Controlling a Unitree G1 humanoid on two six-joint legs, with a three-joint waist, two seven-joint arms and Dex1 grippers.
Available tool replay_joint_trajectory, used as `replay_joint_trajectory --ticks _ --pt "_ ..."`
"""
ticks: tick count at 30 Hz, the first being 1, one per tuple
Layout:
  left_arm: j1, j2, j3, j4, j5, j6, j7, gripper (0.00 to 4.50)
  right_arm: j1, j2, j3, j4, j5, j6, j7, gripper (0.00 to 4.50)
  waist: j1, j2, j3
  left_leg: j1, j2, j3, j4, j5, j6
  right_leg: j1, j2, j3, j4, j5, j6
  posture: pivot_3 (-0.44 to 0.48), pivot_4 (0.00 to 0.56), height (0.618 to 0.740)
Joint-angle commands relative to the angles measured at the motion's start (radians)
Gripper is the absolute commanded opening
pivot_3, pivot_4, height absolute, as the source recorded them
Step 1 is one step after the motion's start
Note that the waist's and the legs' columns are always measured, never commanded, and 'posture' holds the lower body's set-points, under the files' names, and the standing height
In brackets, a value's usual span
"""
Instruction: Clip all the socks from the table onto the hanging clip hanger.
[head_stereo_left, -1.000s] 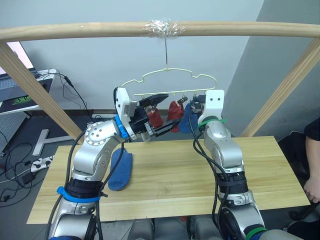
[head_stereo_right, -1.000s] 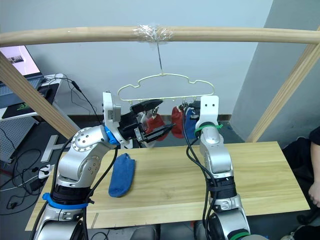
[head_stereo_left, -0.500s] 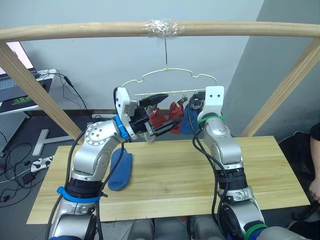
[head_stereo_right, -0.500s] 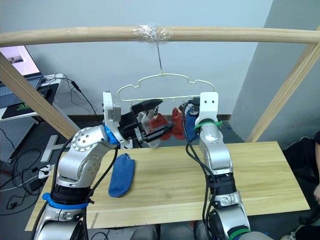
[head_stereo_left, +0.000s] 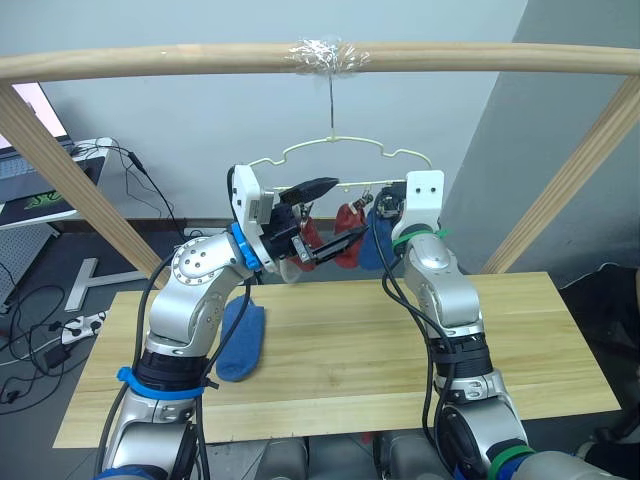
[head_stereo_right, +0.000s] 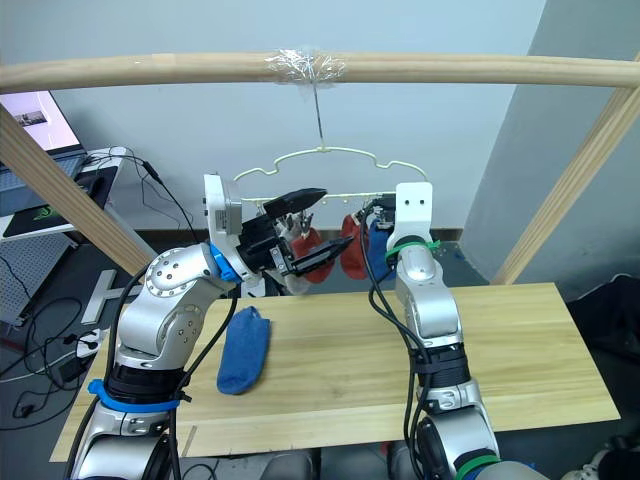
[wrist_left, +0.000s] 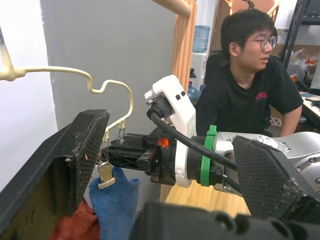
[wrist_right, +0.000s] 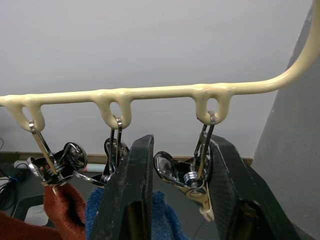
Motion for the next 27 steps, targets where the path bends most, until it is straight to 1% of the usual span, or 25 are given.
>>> replay_joint_trajectory --ticks 1,3,4,6,9,11,14,15,18,21,24,27 --pt "-0.016 -0.003 0.025 -0.044 -0.019 -0.011 0.007 4.50 -0.013 -0.002 -0.001 -0.019 0.008 -0.032 0.004 1.12 0.000 0.000 0.000 0.000 0.000 0.000 0.000 0.000 0.000 0.000 0.000 0.000 0.000 0.000 0.000 0.174 0.155 0.740" --pt "-0.014 -0.002 0.025 -0.046 -0.020 -0.012 0.008 4.50 -0.010 -0.004 -0.001 -0.022 0.007 -0.032 0.004 0.72 0.000 0.000 0.000 0.000 0.000 0.000 0.000 0.000 0.000 0.000 0.000 0.000 0.000 0.000 0.000 0.174 0.155 0.740" --pt "-0.015 -0.003 0.024 -0.046 -0.020 -0.012 0.009 4.50 -0.010 -0.006 -0.001 -0.022 0.007 -0.032 0.005 0.42 0.000 0.000 0.000 0.000 0.000 0.000 0.000 0.000 0.000 0.000 0.000 0.000 0.000 0.000 0.000 0.172 0.151 0.740" --pt "-0.014 -0.005 0.020 -0.046 -0.019 -0.012 0.011 4.50 -0.003 -0.015 -0.004 -0.028 0.006 -0.031 0.008 0.02 0.000 0.000 0.000 0.000 0.000 0.000 0.000 0.000 0.000 0.000 0.000 0.000 0.000 0.000 0.000 0.172 0.152 0.740" --pt "-0.007 -0.009 0.016 -0.050 -0.018 -0.013 0.013 4.50 0.018 -0.066 0.001 -0.061 -0.004 -0.022 0.041 0.02 0.000 0.000 0.000 0.000 0.000 0.000 0.000 0.000 0.000 0.000 0.000 0.000 0.000 0.000 0.000 0.168 0.147 0.740" --pt "0.005 -0.011 0.011 -0.052 -0.013 -0.012 0.012 4.50 0.027 -0.138 0.021 -0.094 -0.003 0.008 0.118 0.02 0.003 0.000 0.000 -0.001 0.000 0.000 0.000 0.000 0.000 0.000 0.000 0.000 -0.001 0.000 0.000 0.164 0.148 0.740" --pt "0.036 -0.005 -0.005 -0.051 0.006 -0.010 0.009 4.50 0.028 -0.259 0.063 -0.161 0.041 0.117 0.286 0.02 0.007 0.000 0.000 -0.001 0.000 0.000 0.000 0.000 0.000 0.000 0.000 0.000 -0.002 0.000 0.000 0.157 0.147 0.740" --pt "0.052 0.001 -0.016 -0.049 0.016 -0.002 0.005 4.50 0.027 -0.287 0.061 -0.187 0.061 0.160 0.324 0.02 0.007 0.000 0.000 -0.001 0.000 0.001 0.000 0.000 0.000 0.000 -0.001 0.000 -0.003 0.000 0.000 0.144 0.143 0.740" --pt "0.096 0.013 -0.036 -0.037 0.047 0.019 0.017 4.50 0.019 -0.348 0.066 -0.248 0.109 0.273 0.406 0.02 0.007 0.000 0.000 -0.001 0.000 0.000 0.000 0.000 0.000 0.000 0.000 0.000 -0.003 0.000 0.000 0.144 0.143 0.740" --pt "0.148 0.020 -0.042 0.008 0.110 0.033 0.072 4.50 0.004 -0.381 0.047 -0.317 0.172 0.408 0.461 0.02 0.005 0.000 0.000 -0.001 0.000 0.000 0.000 0.000 0.000 0.000 0.000 0.000 -0.003 0.000 0.000 0.135 0.136 0.740" --pt "0.201 0.030 -0.047 0.094 0.201 0.012 0.139 4.50 -0.020 -0.390 0.012 -0.378 0.243 0.544 0.492 0.02 0.003 0.000 0.000 0.000 0.000 0.000 0.000 0.000 0.000 0.000 0.000 0.000 -0.002 0.000 0.000 0.131 0.130 0.740" --pt "0.250 0.033 -0.044 0.205 0.294 -0.072 0.201 4.50 -0.053 -0.333 -0.076 -0.423 0.325 0.710 0.480 0.02 0.001 0.000 0.000 0.000 0.000 0.000 0.000 0.000 0.000 0.000 0.000 0.000 -0.002 0.000 0.000 0.122 0.123 0.740"
